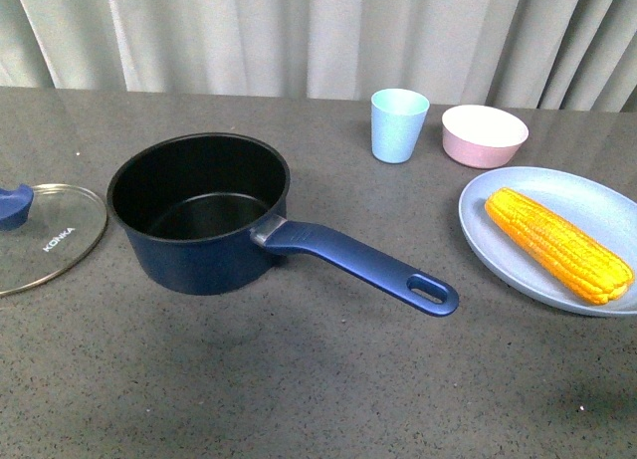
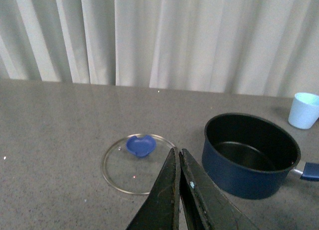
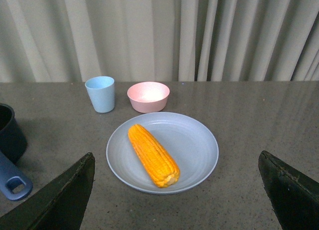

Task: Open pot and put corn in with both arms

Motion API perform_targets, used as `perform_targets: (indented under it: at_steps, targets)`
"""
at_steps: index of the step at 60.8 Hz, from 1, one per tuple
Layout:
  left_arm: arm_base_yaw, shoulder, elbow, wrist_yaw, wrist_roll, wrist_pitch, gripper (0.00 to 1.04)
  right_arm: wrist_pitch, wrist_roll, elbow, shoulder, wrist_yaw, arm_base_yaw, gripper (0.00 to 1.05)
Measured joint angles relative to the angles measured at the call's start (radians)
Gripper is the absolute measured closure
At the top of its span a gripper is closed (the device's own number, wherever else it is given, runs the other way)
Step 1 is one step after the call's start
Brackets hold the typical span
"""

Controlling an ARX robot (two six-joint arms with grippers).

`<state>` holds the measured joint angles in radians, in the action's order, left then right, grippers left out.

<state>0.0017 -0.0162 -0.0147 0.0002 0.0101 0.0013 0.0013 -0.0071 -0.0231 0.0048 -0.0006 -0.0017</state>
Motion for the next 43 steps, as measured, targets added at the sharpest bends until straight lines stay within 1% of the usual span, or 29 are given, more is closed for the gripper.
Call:
perform_targets:
  at_steps: [43]
  targets:
    - [0.000,0.001,0.000,0.000,0.000,-0.002,1.03,0.000,0.000,0.000,0.000,0.000,0.000,0.09]
